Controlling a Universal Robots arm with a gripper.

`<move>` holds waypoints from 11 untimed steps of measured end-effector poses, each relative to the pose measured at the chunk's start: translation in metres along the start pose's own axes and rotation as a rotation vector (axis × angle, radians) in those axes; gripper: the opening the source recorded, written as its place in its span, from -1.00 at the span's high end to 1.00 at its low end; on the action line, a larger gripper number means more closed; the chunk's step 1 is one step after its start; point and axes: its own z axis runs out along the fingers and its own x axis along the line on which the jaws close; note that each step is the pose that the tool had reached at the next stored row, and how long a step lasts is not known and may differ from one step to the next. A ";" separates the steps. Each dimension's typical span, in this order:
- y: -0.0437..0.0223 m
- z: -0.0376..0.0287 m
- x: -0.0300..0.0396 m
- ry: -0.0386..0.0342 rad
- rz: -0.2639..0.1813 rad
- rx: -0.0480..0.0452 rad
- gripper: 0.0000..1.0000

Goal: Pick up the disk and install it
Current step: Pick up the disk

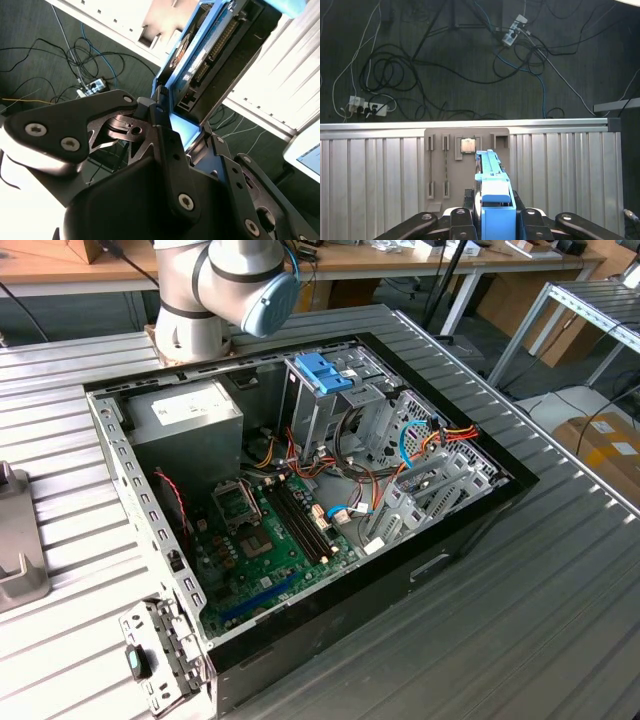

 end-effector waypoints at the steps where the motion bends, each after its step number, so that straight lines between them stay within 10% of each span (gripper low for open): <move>1: -0.0004 0.0000 0.0000 0.0000 0.000 0.0000 0.26; 11: -0.0072 -0.0003 0.0000 0.0002 0.000 0.0001 0.26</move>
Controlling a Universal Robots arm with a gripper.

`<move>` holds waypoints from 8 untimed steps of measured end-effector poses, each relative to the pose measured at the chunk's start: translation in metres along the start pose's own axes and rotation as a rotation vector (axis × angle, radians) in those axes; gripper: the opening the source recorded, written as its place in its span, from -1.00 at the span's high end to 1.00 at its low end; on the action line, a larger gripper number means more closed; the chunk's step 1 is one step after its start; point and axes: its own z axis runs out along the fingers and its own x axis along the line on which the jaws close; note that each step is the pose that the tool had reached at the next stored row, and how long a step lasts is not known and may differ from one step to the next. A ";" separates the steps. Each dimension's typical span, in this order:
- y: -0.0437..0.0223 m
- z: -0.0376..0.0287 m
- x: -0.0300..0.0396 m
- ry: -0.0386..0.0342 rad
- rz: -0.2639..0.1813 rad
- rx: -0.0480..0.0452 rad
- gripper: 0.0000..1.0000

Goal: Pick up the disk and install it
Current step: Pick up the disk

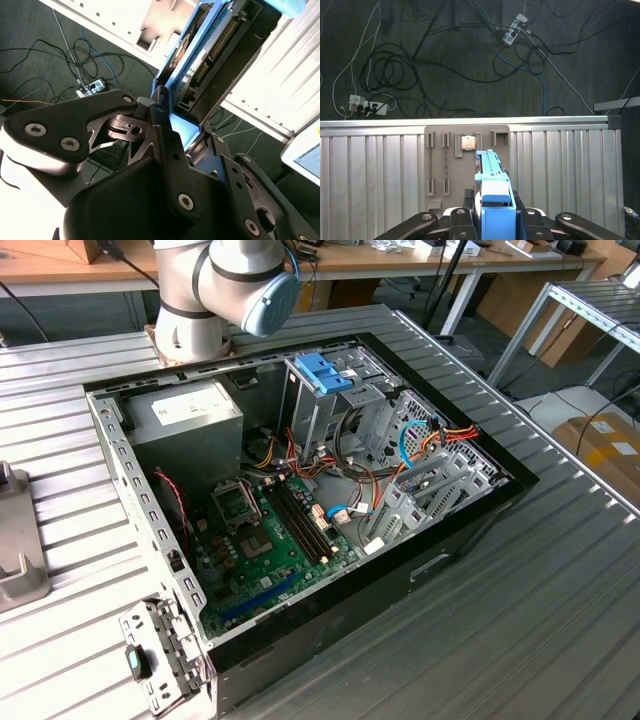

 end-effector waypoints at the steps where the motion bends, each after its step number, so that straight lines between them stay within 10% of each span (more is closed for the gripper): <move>1: -0.0010 -0.0001 0.0000 0.0000 0.000 0.0000 0.26; 8: -0.0062 -0.0004 0.0000 0.0000 0.000 0.0000 0.26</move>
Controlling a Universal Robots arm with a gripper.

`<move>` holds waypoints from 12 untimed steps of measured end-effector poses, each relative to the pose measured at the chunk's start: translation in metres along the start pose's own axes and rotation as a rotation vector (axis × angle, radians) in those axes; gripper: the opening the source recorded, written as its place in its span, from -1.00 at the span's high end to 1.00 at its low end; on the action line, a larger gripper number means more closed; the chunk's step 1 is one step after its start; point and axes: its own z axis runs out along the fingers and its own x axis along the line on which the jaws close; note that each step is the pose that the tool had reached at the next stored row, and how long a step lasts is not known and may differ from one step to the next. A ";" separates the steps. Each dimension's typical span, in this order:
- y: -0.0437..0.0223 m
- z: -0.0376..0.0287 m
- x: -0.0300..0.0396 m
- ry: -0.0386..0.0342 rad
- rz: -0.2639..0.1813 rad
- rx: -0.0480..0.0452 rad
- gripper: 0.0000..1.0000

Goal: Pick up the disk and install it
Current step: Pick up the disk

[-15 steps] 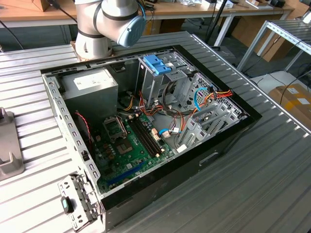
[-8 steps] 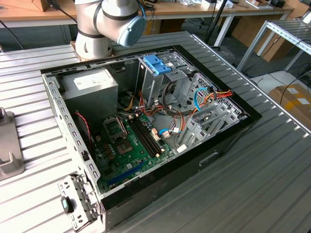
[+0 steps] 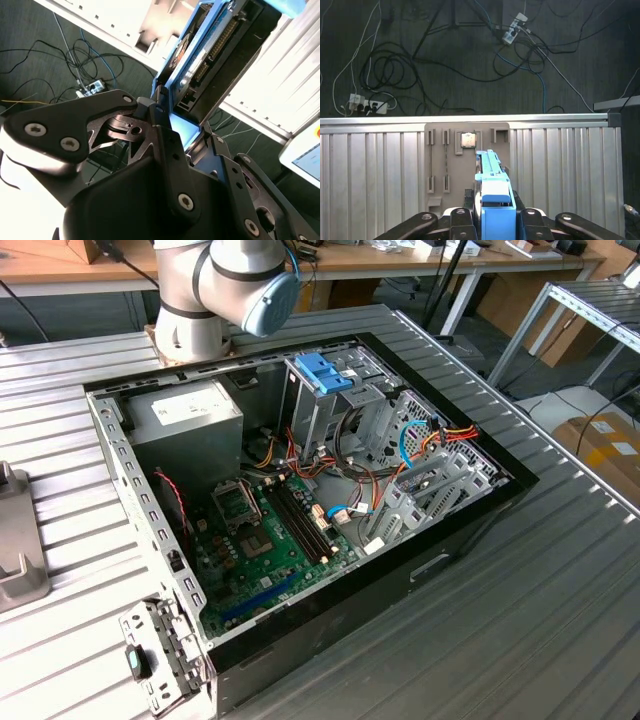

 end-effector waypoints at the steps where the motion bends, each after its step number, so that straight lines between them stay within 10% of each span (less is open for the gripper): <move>1: -0.0007 -0.0001 0.0000 0.0000 0.000 -0.0001 0.26; 12: -0.0078 -0.0005 0.0000 0.0000 0.000 0.0000 0.26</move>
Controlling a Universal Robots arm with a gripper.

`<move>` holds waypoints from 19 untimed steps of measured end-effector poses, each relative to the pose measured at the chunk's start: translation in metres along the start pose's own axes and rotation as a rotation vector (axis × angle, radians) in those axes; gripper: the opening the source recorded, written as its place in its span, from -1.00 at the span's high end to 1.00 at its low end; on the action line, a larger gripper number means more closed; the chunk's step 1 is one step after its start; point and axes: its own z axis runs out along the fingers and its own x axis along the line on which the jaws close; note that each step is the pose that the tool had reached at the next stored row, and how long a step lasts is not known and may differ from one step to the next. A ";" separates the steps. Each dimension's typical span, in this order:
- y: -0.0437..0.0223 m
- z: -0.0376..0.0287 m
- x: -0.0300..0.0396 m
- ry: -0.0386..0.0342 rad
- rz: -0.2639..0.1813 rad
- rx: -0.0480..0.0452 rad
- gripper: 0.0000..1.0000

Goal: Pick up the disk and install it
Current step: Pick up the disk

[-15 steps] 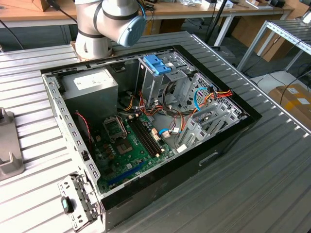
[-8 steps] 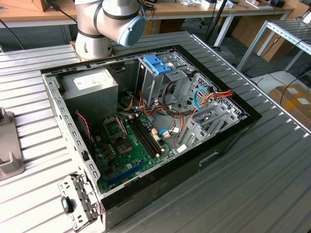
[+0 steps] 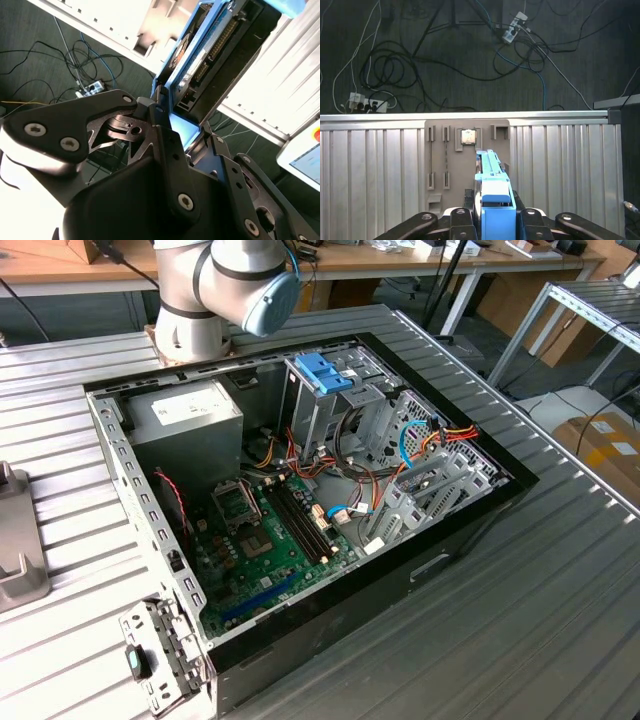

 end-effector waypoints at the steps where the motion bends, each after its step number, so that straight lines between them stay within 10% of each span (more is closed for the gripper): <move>1: -0.0007 0.0000 0.0000 0.0000 0.000 0.0001 0.26; 19: -0.0134 -0.0007 0.0005 0.0000 0.000 0.0001 0.26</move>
